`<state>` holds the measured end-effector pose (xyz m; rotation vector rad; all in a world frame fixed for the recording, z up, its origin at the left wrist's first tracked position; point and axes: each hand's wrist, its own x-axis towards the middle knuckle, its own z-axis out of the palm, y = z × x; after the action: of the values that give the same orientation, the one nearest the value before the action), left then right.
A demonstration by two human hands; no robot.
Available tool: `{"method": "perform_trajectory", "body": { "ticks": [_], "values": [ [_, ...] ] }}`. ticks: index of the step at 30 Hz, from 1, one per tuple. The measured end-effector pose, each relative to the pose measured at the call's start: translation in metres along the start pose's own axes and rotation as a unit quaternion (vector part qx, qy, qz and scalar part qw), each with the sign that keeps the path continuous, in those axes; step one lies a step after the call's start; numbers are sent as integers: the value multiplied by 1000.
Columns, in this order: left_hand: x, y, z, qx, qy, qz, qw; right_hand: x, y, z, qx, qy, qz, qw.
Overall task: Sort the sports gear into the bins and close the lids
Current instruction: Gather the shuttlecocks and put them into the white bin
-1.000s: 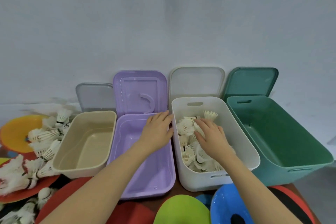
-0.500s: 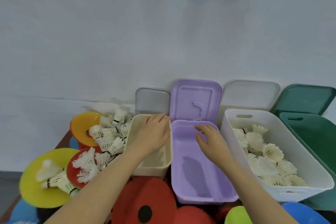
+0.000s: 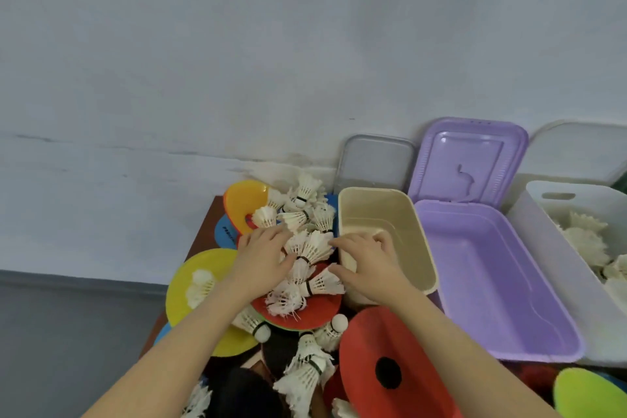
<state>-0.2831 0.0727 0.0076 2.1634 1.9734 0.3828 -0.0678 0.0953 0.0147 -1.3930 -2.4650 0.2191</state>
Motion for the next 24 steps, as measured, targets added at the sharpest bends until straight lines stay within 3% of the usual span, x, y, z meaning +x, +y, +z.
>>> {"method": "perform_trajectory", "body": {
  "ticks": [3, 6, 10, 15, 20, 24],
  "values": [
    [-15, -22, 10, 8, -46, -11, 999, -1, -10, 19, -70, -76, 10, 995],
    [-25, -34, 21, -6, -44, -23, 999, -5, -9, 36, -108, -109, 26, 988],
    [-26, -38, 29, -84, -7, -38, 996, -4, -11, 49, -105, -51, 29, 993],
    [-25, -37, 34, -176, 44, -58, 982, -6, -13, 54, -130, -31, 74, 988],
    [-26, -38, 39, -219, 105, -46, 969, -6, -9, 60, -158, -73, 55, 983],
    [-26, -41, 37, -221, 135, -15, 966, -9, -6, 59, -116, -19, 18, 993]
  ]
}}
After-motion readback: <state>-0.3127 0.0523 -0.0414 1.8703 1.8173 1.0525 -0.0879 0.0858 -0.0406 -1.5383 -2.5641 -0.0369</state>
